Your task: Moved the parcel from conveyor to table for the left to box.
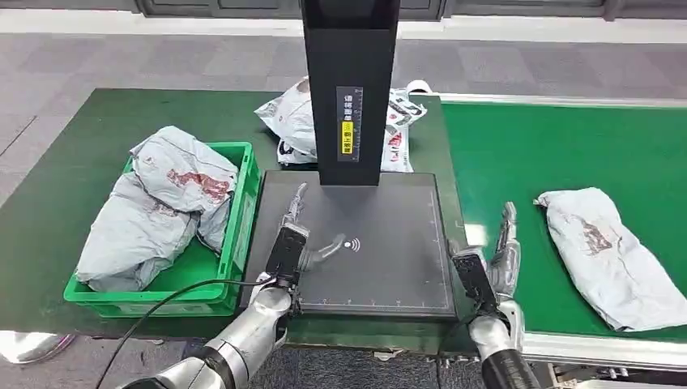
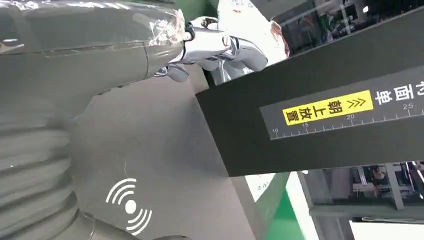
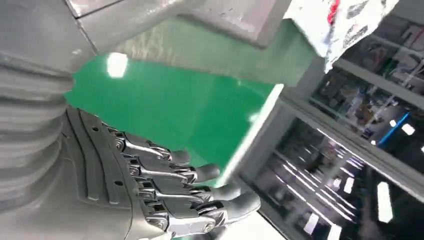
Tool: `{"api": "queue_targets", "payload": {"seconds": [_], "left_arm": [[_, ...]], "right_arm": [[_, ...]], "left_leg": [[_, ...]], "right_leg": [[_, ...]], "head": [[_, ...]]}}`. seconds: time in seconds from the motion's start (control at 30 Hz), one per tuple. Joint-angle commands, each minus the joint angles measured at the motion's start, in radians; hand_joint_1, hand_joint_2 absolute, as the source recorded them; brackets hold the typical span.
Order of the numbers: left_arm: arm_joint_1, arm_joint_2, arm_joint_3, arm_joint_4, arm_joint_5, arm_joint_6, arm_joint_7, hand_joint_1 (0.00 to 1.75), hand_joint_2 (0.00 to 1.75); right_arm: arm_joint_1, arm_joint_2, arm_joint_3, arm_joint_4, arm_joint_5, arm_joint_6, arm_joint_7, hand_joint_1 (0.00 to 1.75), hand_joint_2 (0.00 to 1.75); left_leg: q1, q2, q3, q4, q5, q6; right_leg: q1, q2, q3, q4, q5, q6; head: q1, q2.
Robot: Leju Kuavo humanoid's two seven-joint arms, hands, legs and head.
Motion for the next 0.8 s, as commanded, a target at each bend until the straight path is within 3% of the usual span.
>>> {"api": "queue_targets", "payload": {"seconds": [0.03,0.07,0.1,0.17,0.23,0.3,0.33,0.47,0.67,0.8], "left_arm": [[-0.004,0.027,0.008,0.010,-0.004,0.010,-0.026,0.00,1.75],[0.000,0.028,0.010,0.005,-0.003,0.013,-0.025,0.00,1.75],[0.003,0.030,0.013,0.001,-0.002,0.013,-0.022,0.00,1.75],[0.010,0.034,0.014,-0.006,-0.004,0.012,-0.021,0.00,1.75],[0.018,0.038,0.015,-0.016,-0.007,0.013,-0.021,0.00,1.75],[0.026,0.042,0.017,-0.031,-0.008,0.003,-0.021,0.00,1.75],[0.028,0.044,0.019,-0.036,-0.009,0.001,-0.017,0.00,1.75],[0.032,0.045,0.023,-0.050,-0.016,0.000,-0.007,0.00,1.75],[0.044,0.047,0.030,-0.065,-0.022,-0.003,-0.004,0.00,1.75],[0.051,0.055,0.036,-0.072,-0.022,-0.012,-0.003,0.00,1.75]], "right_arm": [[-0.054,0.090,-0.717,0.004,0.482,0.001,0.003,0.00,1.75],[-0.075,0.088,-0.816,0.015,0.581,0.001,0.008,0.00,1.75],[-0.087,0.071,-0.830,0.041,0.570,0.001,0.001,0.00,1.75],[-0.101,0.065,-0.951,0.028,0.735,0.001,0.022,0.00,1.75],[-0.101,0.060,-1.025,0.005,0.903,0.001,0.130,0.00,1.75],[-0.111,0.029,-1.060,0.065,0.940,0.001,0.176,0.00,1.75],[-0.101,-0.005,-1.040,0.097,1.049,0.001,0.341,0.00,1.75],[-0.088,-0.095,-0.956,0.200,1.120,0.001,0.547,0.00,1.75],[-0.121,-0.178,-0.840,0.396,1.153,0.001,0.747,0.00,1.75],[-0.159,-0.214,-0.812,0.547,1.093,0.039,0.785,0.00,1.75]], "left_leg": [[0.000,0.000,0.000,-0.001,0.000,0.000],[0.000,0.000,0.001,-0.002,0.000,0.000],[-0.001,-0.001,0.000,-0.001,0.000,0.000],[-0.001,0.000,0.000,-0.001,0.000,0.000],[-0.001,-0.001,0.001,-0.002,0.001,0.000],[-0.001,-0.003,0.000,-0.001,0.001,0.001],[-0.001,-0.002,0.001,-0.002,0.001,0.001],[-0.001,-0.003,0.000,-0.001,0.001,0.001],[-0.001,0.001,0.001,-0.002,0.000,0.002],[-0.001,0.001,0.000,-0.001,0.000,0.002]], "right_leg": [[0.000,-0.001,0.001,-0.001,0.000,-0.001],[0.000,-0.001,0.001,-0.002,0.001,-0.001],[-0.001,-0.001,0.000,0.000,0.000,0.000],[0.000,0.000,0.001,-0.001,0.000,-0.001],[-0.001,-0.002,0.002,-0.002,0.001,-0.001],[-0.001,-0.004,0.001,-0.001,0.000,0.000],[-0.001,-0.003,0.002,-0.002,0.000,-0.001],[-0.001,-0.004,0.002,-0.002,0.000,0.000],[0.000,0.000,0.001,-0.003,0.001,0.000],[0.000,0.000,0.001,-0.003,0.001,0.000]], "head": [[0.000,0.000],[0.000,0.000],[0.000,0.000],[0.000,0.000],[0.000,0.000],[0.000,0.000],[0.000,0.000],[0.000,0.000],[0.000,0.000],[0.000,0.000]]}}
